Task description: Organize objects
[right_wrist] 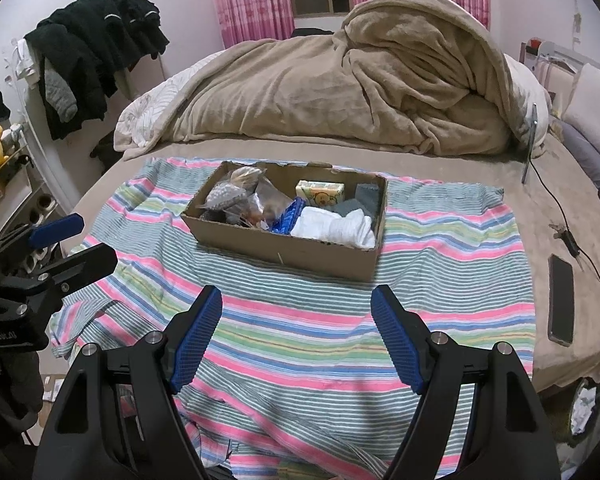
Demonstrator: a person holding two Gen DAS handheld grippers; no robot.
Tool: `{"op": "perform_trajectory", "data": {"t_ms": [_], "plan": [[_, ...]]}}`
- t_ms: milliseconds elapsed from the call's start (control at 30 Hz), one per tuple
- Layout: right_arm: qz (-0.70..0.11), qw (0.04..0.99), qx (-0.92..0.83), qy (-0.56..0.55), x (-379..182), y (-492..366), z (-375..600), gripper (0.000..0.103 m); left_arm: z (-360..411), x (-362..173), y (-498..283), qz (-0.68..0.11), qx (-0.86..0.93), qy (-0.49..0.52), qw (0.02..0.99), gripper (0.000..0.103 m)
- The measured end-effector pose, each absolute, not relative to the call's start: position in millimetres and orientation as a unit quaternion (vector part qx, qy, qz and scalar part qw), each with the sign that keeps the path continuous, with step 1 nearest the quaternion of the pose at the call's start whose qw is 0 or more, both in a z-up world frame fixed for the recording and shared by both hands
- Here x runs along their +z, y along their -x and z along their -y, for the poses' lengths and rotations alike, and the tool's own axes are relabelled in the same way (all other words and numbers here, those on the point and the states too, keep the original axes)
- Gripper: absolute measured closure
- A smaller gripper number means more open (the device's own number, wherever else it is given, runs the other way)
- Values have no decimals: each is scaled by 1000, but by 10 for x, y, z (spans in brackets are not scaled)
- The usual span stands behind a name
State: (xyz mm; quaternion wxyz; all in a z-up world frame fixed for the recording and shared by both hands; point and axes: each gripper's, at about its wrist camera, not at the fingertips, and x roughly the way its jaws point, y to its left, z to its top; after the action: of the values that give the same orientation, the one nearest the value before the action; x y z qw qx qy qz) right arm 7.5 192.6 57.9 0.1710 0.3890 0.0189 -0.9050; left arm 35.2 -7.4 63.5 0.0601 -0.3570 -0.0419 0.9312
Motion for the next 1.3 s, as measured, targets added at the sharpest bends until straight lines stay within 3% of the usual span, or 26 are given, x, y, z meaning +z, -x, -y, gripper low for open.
{"op": "perform_trajectory", "data": {"t_ms": [1300], "plan": [[-13, 174, -900, -399, 507, -10, -1954, 23, 59, 541, -293, 45, 925, 374, 55, 7]]}}
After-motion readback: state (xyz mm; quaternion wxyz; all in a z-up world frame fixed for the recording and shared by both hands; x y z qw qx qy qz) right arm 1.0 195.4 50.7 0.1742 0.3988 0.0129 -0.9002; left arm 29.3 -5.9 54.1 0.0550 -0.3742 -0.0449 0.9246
